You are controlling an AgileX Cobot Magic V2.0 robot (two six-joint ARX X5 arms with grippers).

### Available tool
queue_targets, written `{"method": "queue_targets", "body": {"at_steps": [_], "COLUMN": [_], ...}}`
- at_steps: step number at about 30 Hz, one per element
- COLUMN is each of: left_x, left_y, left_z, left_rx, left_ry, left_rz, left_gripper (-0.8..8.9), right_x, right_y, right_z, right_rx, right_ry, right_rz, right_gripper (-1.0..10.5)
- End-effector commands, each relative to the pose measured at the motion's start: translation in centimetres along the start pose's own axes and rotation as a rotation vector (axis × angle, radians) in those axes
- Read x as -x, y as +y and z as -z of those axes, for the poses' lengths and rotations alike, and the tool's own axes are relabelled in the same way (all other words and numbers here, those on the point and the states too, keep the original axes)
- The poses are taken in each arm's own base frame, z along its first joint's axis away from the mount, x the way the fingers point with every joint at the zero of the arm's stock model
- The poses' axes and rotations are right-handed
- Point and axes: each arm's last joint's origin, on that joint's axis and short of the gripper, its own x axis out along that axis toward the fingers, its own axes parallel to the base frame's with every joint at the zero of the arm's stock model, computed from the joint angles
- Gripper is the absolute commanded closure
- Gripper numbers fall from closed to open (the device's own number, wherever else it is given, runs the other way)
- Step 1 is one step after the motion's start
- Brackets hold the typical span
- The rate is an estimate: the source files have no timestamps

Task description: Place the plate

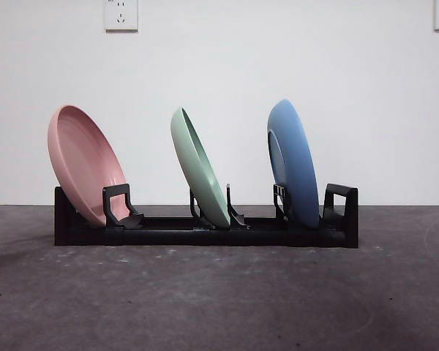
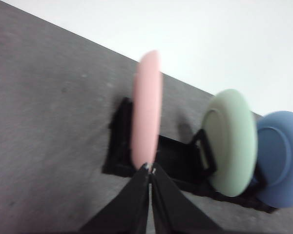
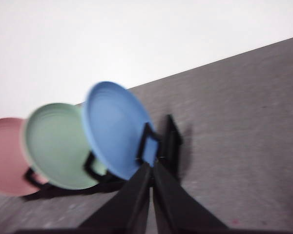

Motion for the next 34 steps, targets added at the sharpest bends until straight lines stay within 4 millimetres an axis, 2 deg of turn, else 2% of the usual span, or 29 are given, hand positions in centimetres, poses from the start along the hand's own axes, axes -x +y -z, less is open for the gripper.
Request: {"method": "queue_targets", "body": {"at_steps": [1, 6, 11, 16, 25, 29, 32, 34], "left_x": [-0.4, -1.2, -2.0, -2.6, -2.6, -2.6, -2.6, -2.6], "left_y": [-1.5, -3.6, -5.5, -6.5, -6.8, -6.8, -6.8, -6.8], "left_z": [-2.6, -5.7, -7.4, -7.5, -7.2, -7.2, -7.2, -7.2], "left_rx": [-0.071, -0.117, -0.152, -0.22, -0.287, -0.287, -0.288, -0.288], "left_ry": [0.023, 0.092, 0.209, 0.311, 0.314, 0.315, 0.314, 0.314], "left_rz": [0.042, 0.123, 0.299, 0.429, 0.465, 0.466, 0.466, 0.466], "left_gripper": [8.04, 8.04, 8.04, 8.04, 8.02, 6.87, 5.01, 3.78], "right_x": [-0.3, -1.4, -3.1, -4.5, -5.0, -5.1, -5.1, -5.1], "right_y": [1.1, 2.7, 4.0, 4.7, 4.6, 4.6, 4.5, 4.5], "right_z": [-2.2, -5.1, -6.9, -7.1, -6.9, -7.0, -7.0, -7.0], "right_rx": [0.04, 0.111, 0.169, 0.228, 0.227, 0.23, 0.234, 0.234], "right_ry": [0.069, 0.183, 0.312, 0.38, 0.403, 0.399, 0.396, 0.394], "right_rz": [-0.062, -0.199, -0.351, -0.476, -0.477, -0.464, -0.445, -0.446], "right_gripper": [9.3, 9.3, 9.3, 9.3, 9.1, 7.1, 5.6, 5.1]}}
